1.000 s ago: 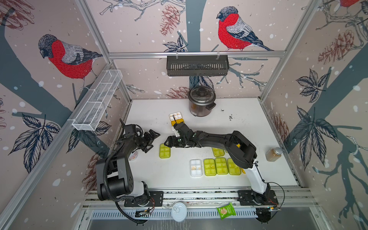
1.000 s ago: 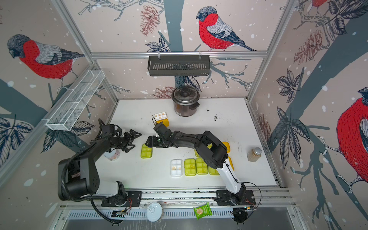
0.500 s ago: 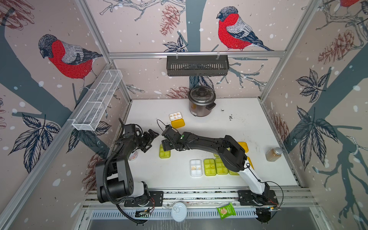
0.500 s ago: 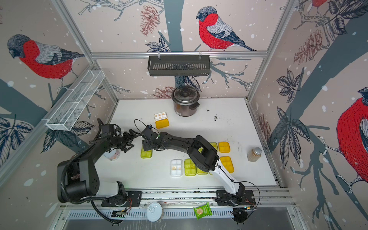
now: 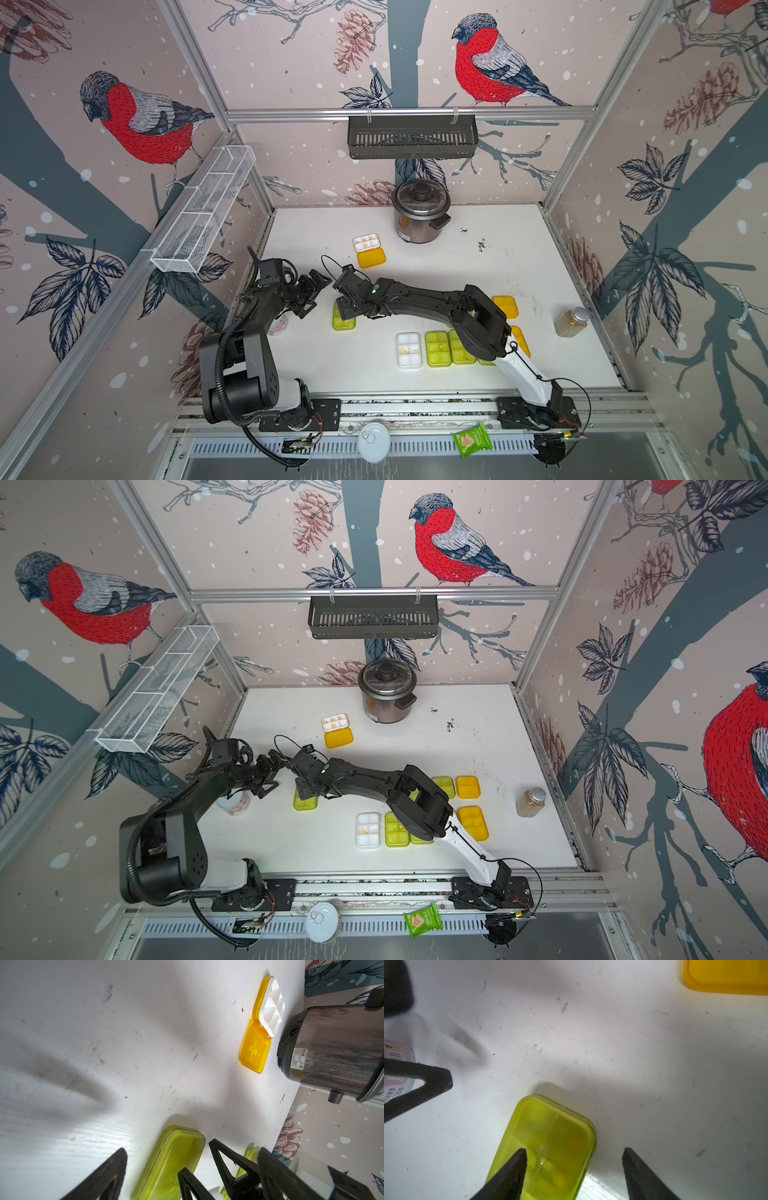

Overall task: Close pillboxes
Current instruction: Close the lid on the pillbox, then pick up the pillbox at the center of the board.

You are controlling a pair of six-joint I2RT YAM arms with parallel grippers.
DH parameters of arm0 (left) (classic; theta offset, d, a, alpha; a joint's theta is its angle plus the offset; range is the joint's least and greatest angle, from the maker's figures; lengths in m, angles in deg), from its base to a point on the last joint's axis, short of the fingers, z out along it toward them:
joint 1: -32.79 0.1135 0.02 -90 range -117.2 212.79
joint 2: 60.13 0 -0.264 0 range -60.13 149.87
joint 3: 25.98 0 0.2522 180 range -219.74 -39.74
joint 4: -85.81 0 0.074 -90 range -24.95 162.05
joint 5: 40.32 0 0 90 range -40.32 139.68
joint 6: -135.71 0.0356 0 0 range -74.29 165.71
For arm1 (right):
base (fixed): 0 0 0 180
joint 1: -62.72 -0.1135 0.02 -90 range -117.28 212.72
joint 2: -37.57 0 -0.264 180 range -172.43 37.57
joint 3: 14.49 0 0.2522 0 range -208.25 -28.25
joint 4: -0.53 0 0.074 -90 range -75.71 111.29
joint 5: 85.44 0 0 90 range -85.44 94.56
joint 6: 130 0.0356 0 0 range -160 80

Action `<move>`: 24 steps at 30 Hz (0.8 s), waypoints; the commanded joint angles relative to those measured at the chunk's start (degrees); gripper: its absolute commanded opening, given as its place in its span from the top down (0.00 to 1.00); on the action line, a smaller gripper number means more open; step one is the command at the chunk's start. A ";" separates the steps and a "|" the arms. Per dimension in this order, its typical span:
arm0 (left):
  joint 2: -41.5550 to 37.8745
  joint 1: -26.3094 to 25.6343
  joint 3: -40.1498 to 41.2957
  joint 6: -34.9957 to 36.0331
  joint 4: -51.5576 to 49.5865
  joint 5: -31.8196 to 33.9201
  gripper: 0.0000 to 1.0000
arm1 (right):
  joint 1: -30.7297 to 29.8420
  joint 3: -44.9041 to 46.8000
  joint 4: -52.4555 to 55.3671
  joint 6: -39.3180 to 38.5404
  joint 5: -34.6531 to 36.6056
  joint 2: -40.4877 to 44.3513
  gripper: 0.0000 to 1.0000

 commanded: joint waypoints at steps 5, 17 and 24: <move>0.06 0.09 -0.34 0.30 -0.37 -0.09 0.03 | -0.40 0.16 0.77 -1.23 1.35 -0.35 0.25; 0.24 0.18 -0.38 0.26 -0.49 0.06 0.03 | -0.86 0.98 1.08 -1.59 2.88 -1.05 0.26; 0.24 0.26 -0.37 0.26 -0.45 0.15 0.03 | -1.52 1.12 1.66 -1.77 3.91 -1.61 0.26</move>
